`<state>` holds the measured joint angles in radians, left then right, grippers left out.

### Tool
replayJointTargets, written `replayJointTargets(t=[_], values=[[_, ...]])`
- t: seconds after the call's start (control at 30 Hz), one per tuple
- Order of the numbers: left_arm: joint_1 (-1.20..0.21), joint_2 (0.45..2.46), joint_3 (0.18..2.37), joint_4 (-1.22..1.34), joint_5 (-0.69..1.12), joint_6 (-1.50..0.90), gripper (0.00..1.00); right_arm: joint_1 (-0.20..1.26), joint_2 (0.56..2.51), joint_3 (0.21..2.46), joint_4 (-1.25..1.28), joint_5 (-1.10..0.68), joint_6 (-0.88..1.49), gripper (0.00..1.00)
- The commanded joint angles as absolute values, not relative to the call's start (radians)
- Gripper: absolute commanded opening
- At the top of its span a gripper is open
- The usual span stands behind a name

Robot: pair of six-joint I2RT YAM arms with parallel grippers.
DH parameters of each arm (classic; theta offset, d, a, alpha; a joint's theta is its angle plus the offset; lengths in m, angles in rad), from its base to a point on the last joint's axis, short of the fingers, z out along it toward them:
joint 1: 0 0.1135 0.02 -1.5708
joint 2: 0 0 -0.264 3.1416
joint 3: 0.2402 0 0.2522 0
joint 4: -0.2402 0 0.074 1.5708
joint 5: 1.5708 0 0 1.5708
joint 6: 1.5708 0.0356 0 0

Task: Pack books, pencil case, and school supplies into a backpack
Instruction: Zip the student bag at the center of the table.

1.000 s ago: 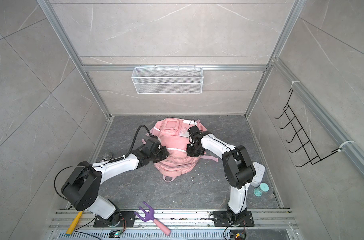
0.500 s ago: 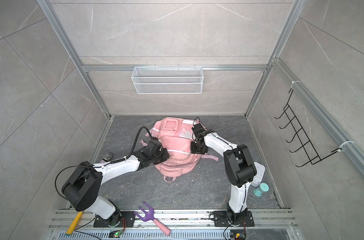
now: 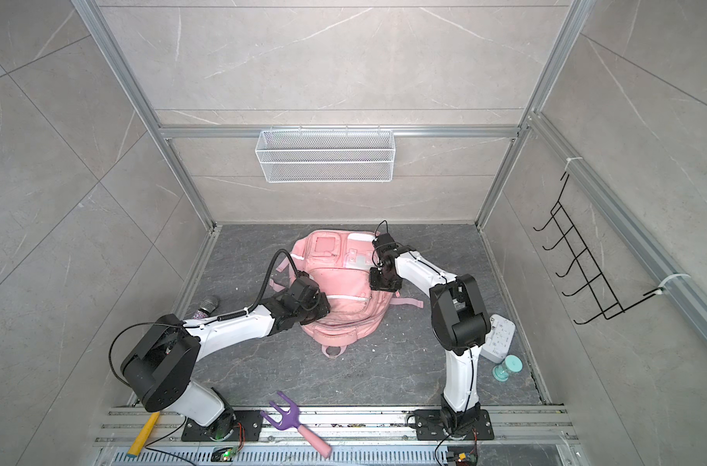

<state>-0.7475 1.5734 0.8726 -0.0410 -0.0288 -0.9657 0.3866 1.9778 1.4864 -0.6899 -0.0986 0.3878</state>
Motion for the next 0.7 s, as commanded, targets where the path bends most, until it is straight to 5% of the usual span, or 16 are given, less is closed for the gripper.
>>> replayJointTargets(t=[0.0, 0.27, 0.57, 0.67], values=[[-0.797, 1.565, 0.859, -0.155, 0.114, -0.930, 0.00, 0.394, 2.014, 1.525, -0.607, -0.117, 0.383, 0.43], [-0.797, 1.587, 0.907, -0.173, 0.128, -0.906, 0.07, 0.394, 2.005, 1.536, -0.608, -0.130, 0.355, 0.46], [-0.797, 1.541, 0.981, -0.269, 0.123, -0.859, 0.53, 0.394, 1.764, 1.368, -0.575, -0.063, 0.347, 0.63], [-0.798, 1.524, 1.016, -0.310, 0.121, -0.836, 0.76, 0.395, 1.713, 1.324, -0.575, -0.043, 0.347, 0.68]])
